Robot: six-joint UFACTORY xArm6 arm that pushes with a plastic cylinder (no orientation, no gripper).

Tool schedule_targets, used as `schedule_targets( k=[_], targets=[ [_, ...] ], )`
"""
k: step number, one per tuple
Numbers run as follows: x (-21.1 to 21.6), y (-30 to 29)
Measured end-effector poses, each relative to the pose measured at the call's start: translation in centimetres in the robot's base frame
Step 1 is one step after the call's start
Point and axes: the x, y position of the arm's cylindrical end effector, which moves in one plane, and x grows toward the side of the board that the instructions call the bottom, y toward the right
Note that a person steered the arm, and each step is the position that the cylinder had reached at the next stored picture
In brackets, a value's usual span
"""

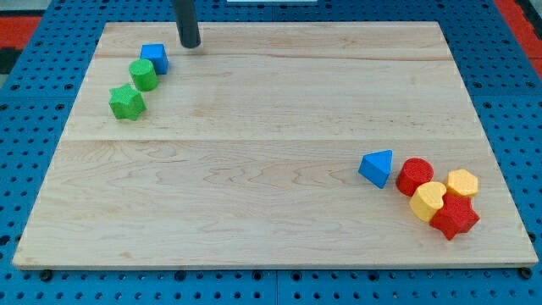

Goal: Slide the blue cube along with the green circle towards the center left

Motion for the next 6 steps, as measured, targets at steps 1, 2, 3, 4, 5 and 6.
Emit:
schedule_targets(
  k=[1,2,3,4,5,6],
  targets=[
    [0.0,-0.5],
    [0.9,-2.7],
    [3.1,-4.2],
    [5.1,-4.8],
    [6.6,-6.8],
    [8.8,-7.2]
  ],
)
